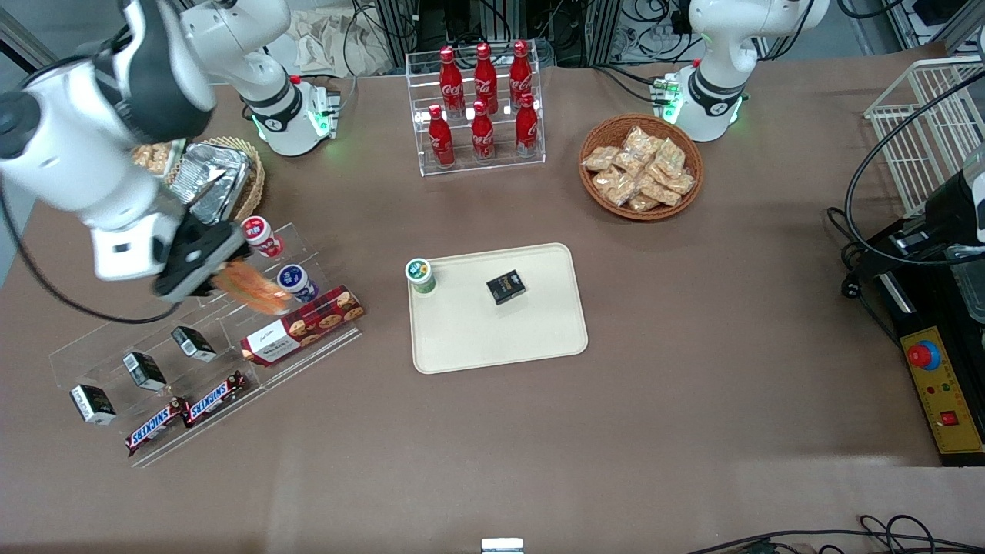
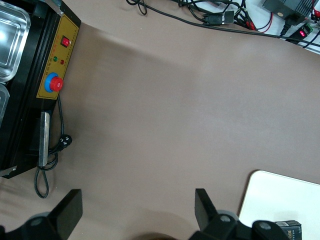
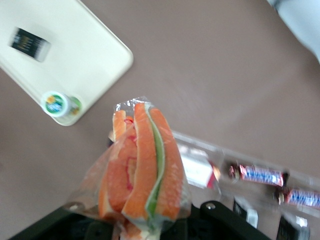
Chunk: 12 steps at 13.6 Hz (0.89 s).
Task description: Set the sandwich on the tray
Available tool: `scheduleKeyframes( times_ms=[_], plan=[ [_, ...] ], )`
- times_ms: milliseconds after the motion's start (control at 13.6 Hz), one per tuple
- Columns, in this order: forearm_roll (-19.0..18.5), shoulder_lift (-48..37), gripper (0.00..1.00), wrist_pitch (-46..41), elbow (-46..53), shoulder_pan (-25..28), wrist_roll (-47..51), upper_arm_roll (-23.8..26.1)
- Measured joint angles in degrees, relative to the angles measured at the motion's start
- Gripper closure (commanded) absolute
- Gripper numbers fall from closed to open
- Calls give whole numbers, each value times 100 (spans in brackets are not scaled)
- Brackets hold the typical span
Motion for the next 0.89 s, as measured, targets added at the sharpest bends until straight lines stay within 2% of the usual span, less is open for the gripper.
scheduleKeyframes(
  times_ms=[221,443,738,885],
  plan=[
    [-7,320,100,1,434,715,14,5],
    [-108,986,100,144,705,1385,-7,7],
    [-115,2018,100,1105,780,2247,-9,14],
    [-115,2583,100,1712,903,2486,-6,34]
  ],
)
